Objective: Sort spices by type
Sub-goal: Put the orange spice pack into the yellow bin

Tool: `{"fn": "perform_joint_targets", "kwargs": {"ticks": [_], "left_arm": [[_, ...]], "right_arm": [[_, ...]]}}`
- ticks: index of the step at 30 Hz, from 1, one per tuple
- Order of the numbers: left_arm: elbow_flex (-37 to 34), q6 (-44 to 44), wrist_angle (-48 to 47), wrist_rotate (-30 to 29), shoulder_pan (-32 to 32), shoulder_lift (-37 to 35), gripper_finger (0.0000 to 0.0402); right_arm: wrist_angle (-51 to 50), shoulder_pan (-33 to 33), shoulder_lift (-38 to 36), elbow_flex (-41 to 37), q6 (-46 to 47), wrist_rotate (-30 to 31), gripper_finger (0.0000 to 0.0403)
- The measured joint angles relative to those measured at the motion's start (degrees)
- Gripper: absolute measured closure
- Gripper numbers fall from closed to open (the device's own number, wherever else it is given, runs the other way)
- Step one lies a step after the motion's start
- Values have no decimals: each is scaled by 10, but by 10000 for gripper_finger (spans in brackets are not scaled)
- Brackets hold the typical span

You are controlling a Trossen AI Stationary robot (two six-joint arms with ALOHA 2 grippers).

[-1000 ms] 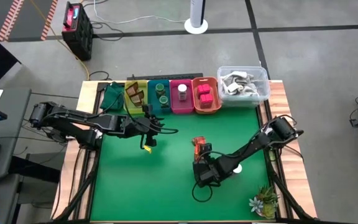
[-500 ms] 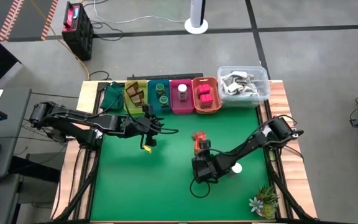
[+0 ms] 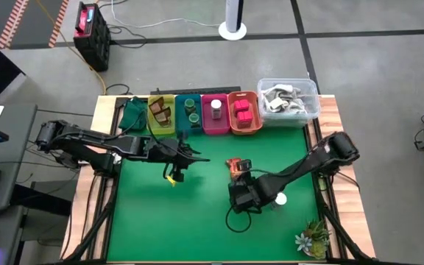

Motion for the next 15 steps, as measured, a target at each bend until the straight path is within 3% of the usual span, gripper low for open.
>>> {"fn": "perform_joint_targets", "kwargs": {"ticks": [9,15], "left_arm": [[1,53,186,3,-22,84,301],[1,53,293,-25,-24,139,251]], "right_arm": [[3,-54,-114,8,-6,-49,389],[20,-88,-131,8,0,-71,387]]}}
